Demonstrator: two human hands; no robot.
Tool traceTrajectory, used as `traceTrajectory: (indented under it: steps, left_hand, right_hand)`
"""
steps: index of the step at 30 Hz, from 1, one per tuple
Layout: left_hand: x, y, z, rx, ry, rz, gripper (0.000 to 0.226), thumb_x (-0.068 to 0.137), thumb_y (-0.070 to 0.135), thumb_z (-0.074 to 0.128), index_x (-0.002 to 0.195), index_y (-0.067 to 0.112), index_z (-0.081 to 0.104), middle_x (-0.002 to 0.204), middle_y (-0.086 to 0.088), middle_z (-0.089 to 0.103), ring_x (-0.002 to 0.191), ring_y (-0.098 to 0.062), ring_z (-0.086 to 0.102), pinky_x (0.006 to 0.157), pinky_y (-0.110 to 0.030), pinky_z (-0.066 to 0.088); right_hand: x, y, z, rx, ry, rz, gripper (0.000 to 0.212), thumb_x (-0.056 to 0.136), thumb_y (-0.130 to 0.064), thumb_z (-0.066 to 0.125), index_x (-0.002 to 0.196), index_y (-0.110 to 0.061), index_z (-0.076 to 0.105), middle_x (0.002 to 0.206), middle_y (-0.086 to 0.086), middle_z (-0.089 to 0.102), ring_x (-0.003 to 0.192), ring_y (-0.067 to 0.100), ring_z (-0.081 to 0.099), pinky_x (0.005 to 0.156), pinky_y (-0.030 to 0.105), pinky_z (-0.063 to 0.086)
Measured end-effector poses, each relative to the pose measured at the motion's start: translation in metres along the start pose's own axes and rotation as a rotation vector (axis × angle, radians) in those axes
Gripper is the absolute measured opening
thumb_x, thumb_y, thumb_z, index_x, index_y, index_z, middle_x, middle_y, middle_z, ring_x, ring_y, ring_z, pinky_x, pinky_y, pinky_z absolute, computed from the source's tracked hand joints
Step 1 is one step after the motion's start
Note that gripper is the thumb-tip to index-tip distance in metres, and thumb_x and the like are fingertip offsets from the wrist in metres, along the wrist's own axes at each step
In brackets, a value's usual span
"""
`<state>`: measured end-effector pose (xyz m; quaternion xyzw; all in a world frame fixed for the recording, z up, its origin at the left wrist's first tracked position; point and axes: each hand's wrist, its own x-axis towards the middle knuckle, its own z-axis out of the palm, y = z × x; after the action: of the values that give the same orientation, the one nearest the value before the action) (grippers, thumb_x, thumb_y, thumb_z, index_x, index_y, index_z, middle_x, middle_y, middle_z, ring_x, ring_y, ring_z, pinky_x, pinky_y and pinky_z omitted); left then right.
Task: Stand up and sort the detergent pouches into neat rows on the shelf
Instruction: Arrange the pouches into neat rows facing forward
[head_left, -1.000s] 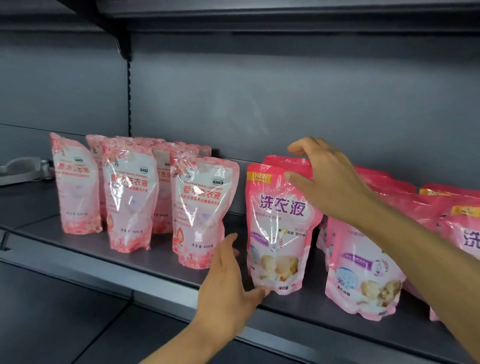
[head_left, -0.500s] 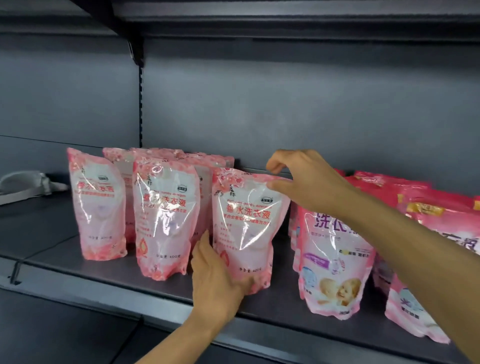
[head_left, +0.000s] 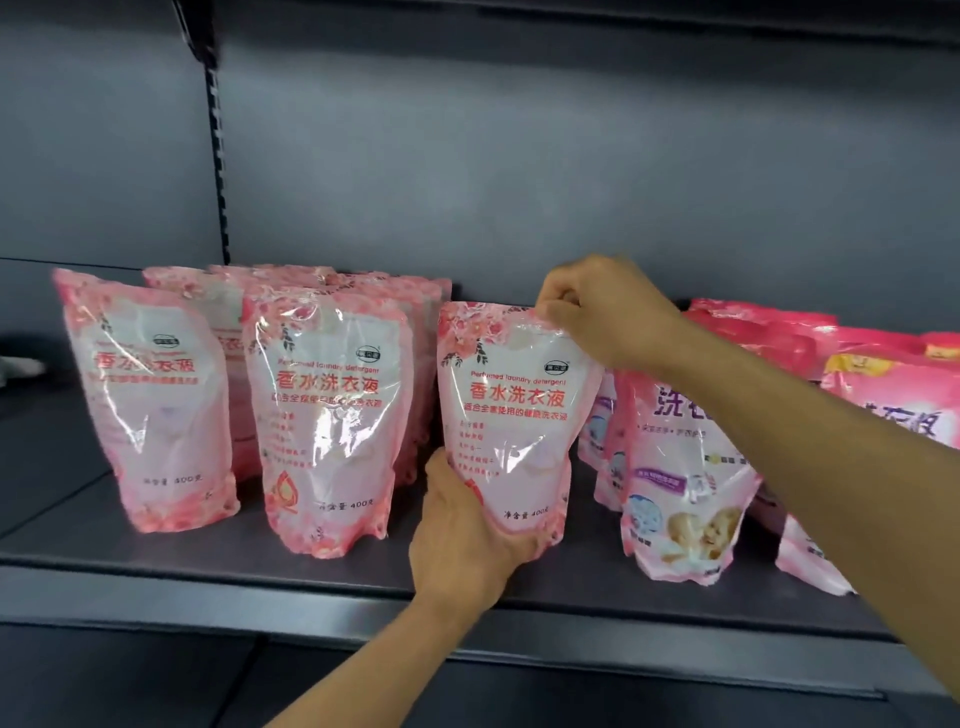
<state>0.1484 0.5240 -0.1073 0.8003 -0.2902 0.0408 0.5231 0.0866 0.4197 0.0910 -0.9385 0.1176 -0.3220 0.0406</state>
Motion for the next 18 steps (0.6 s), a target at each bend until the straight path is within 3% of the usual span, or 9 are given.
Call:
traceTrajectory:
  steps: [3, 8, 13, 16, 18]
  left_hand:
    - [-0.001, -0.001, -0.001, 0.012, -0.007, -0.002, 0.108, 0.046, 0.055, 0.084, 0.124, 0.028, 0.015, 0.124, 0.011, 0.047, 0.109, -0.016, 0.054, 0.081, -0.034, 0.048]
    - [-0.002, 0.001, -0.005, 0.007, -0.02, -0.004, 0.101, 0.049, 0.052, 0.085, 0.12, 0.027, 0.018, 0.121, 0.014, 0.047, 0.102, -0.011, 0.053, 0.076, -0.027, 0.041]
    - [-0.002, 0.0, -0.008, -0.056, -0.067, -0.008, 0.105, 0.046, 0.044, 0.088, 0.121, 0.034, 0.015, 0.125, 0.013, 0.045, 0.108, -0.01, 0.051, 0.092, -0.031, 0.048]
    - [-0.009, 0.0, -0.014, -0.06, -0.06, -0.001, 0.116, 0.05, 0.036, 0.089, 0.136, 0.032, 0.011, 0.132, 0.013, 0.04, 0.121, -0.008, 0.045, 0.1, -0.025, 0.042]
    - [-0.018, 0.001, -0.02, -0.036, -0.036, 0.015, 0.117, 0.053, 0.036, 0.087, 0.14, 0.034, 0.009, 0.137, 0.012, 0.037, 0.127, -0.008, 0.041, 0.105, -0.03, 0.041]
  right_hand:
    - [-0.001, 0.002, 0.003, 0.025, 0.031, 0.0, 0.019, 0.089, -0.009, 0.052, 0.084, 0.0, 0.068, 0.084, 0.005, 0.068, 0.076, 0.015, 0.054, 0.068, 0.027, 0.043]
    - [-0.003, 0.005, 0.002, 0.062, 0.033, -0.028, 0.019, 0.09, -0.011, 0.054, 0.08, -0.003, 0.069, 0.072, 0.001, 0.065, 0.062, 0.008, 0.05, 0.064, 0.025, 0.04]
    - [-0.006, 0.007, 0.003, 0.061, 0.026, -0.073, 0.017, 0.09, -0.012, 0.053, 0.08, -0.009, 0.066, 0.07, 0.0, 0.065, 0.071, 0.019, 0.057, 0.075, 0.036, 0.052]
    - [-0.012, 0.006, 0.001, 0.105, 0.014, -0.104, 0.016, 0.09, -0.01, 0.051, 0.1, -0.012, 0.063, 0.088, 0.003, 0.07, 0.088, 0.022, 0.062, 0.082, 0.037, 0.051]
    - [-0.016, 0.005, -0.001, 0.14, 0.035, -0.122, 0.024, 0.091, -0.009, 0.049, 0.114, -0.011, 0.057, 0.103, 0.003, 0.068, 0.1, 0.02, 0.06, 0.09, 0.036, 0.047]
